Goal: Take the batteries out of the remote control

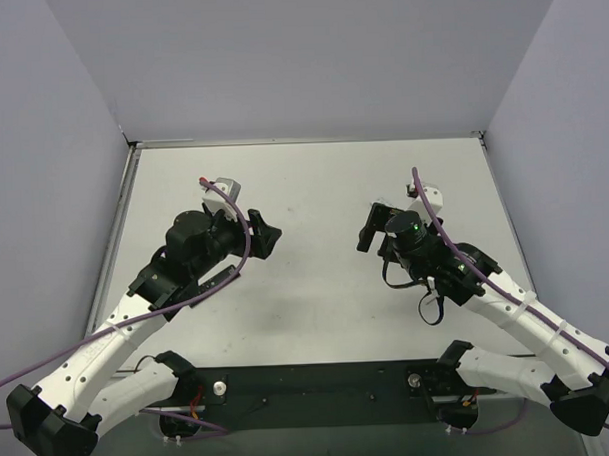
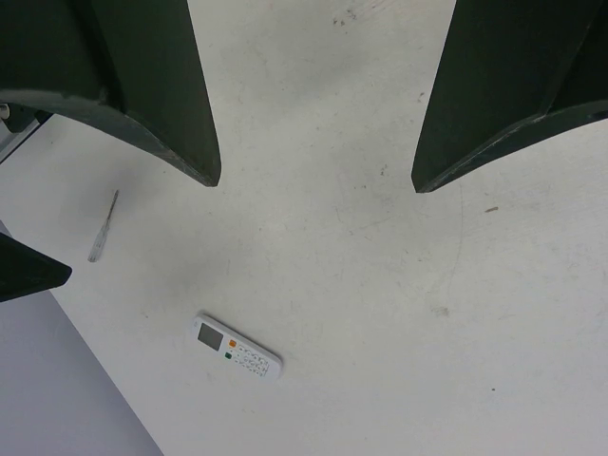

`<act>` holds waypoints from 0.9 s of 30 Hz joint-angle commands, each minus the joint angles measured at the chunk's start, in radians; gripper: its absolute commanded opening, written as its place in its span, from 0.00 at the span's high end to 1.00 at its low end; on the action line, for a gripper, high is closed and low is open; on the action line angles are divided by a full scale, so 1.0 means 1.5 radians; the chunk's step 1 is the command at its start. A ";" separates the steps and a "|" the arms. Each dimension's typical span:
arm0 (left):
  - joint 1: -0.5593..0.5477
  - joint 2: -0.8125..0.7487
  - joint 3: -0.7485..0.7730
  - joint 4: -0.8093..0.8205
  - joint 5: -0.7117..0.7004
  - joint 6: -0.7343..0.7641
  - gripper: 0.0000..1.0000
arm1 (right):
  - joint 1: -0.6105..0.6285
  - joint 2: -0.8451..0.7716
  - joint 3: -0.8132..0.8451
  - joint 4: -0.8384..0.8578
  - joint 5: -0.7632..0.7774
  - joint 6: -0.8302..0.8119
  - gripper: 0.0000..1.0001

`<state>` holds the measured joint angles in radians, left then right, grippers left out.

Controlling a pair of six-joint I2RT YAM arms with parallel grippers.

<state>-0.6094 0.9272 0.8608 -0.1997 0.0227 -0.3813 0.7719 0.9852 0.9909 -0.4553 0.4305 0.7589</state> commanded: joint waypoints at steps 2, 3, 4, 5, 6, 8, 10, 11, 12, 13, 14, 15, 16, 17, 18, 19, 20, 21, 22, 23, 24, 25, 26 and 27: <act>-0.003 -0.013 0.004 0.020 -0.010 0.000 0.07 | -0.004 -0.011 -0.014 -0.012 0.044 0.024 0.01; -0.002 -0.012 0.004 0.020 -0.010 0.000 0.07 | -0.005 -0.011 -0.017 -0.013 0.051 0.029 0.01; -0.002 -0.012 0.003 0.020 -0.010 0.000 0.07 | -0.005 -0.010 -0.018 -0.012 0.067 0.038 0.01; -0.002 -0.012 0.003 0.020 -0.010 -0.001 0.07 | -0.006 -0.009 -0.022 -0.013 0.076 0.048 0.01; -0.002 -0.012 0.004 0.019 -0.010 0.000 0.07 | -0.009 -0.008 -0.024 -0.012 0.090 0.054 0.02; -0.002 -0.012 0.004 0.019 -0.010 0.000 0.07 | -0.015 0.006 -0.027 -0.012 0.142 0.072 0.02; -0.002 -0.011 0.005 0.019 -0.010 -0.001 0.07 | -0.035 0.038 -0.022 -0.009 0.172 0.065 0.02; -0.002 -0.010 0.004 0.019 -0.010 0.000 0.07 | -0.049 0.055 -0.018 -0.005 0.170 0.032 0.02; -0.001 -0.009 0.004 0.019 -0.010 0.000 0.07 | -0.071 0.074 -0.004 -0.003 0.160 0.022 0.02; -0.001 -0.007 0.005 0.019 -0.010 0.000 0.07 | -0.113 0.117 0.001 0.008 0.136 0.005 0.02; -0.001 -0.005 0.005 0.019 -0.010 0.000 0.07 | -0.132 0.140 0.003 0.028 0.099 -0.052 0.02; -0.001 -0.004 0.005 0.018 -0.010 0.000 0.07 | -0.145 0.163 0.005 0.069 0.096 -0.071 0.02; -0.001 -0.002 0.005 0.017 -0.010 0.000 0.08 | -0.156 0.215 0.018 0.080 0.093 -0.082 0.02; -0.001 -0.002 0.006 0.018 -0.010 0.000 0.08 | -0.189 0.243 0.034 0.096 0.082 -0.093 0.02; -0.001 -0.002 0.005 0.018 -0.010 0.000 0.08 | -0.207 0.273 0.049 0.104 0.018 -0.119 0.03; 0.000 -0.003 0.005 0.018 -0.010 -0.001 0.08 | -0.225 0.331 0.084 0.113 -0.009 -0.138 0.03; -0.001 -0.002 0.005 0.018 -0.010 0.000 0.08 | -0.249 0.358 0.100 0.120 -0.033 -0.155 0.03; 0.000 -0.003 0.005 0.019 -0.010 -0.001 0.08 | -0.262 0.409 0.116 0.135 -0.071 -0.194 0.03; 0.000 -0.005 0.005 0.018 -0.010 -0.001 0.08 | -0.273 0.432 0.149 0.142 -0.093 -0.208 0.03; 0.000 -0.007 0.004 0.018 -0.010 -0.002 0.08 | -0.284 0.453 0.163 0.154 -0.116 -0.220 0.03; 0.000 -0.008 0.004 0.019 -0.010 -0.002 0.08 | -0.307 0.488 0.179 0.161 -0.142 -0.234 0.03; 0.000 -0.010 0.001 0.020 -0.010 -0.002 0.08 | -0.317 0.505 0.192 0.167 -0.189 -0.251 0.03; 0.000 -0.011 0.001 0.022 -0.010 -0.002 0.08 | -0.328 0.519 0.222 0.172 -0.204 -0.257 0.04; -0.001 -0.012 0.000 0.022 -0.010 -0.005 0.08 | -0.343 0.548 0.235 0.172 -0.214 -0.262 0.04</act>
<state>-0.6090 0.9260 0.8604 -0.2001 0.0216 -0.3817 0.3202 1.7390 1.2327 -0.2443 0.2729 0.4751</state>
